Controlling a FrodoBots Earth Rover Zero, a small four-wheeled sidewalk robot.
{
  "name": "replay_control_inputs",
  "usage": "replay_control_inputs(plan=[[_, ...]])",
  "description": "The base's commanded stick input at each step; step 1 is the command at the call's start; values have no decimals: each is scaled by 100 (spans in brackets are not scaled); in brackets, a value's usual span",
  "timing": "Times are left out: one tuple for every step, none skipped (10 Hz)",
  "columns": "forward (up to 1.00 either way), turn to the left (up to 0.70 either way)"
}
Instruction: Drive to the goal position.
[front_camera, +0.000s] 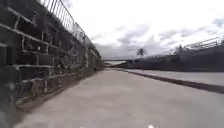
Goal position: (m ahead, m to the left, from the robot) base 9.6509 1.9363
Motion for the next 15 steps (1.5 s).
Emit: replay_control_inputs(plan=[[100,0],[100,0],[100,0],[100,0],[100,0],[100,0],[100,0],[100,0],[100,0],[100,0],[100,0],[100,0],[100,0],[100,0],[100,0]])
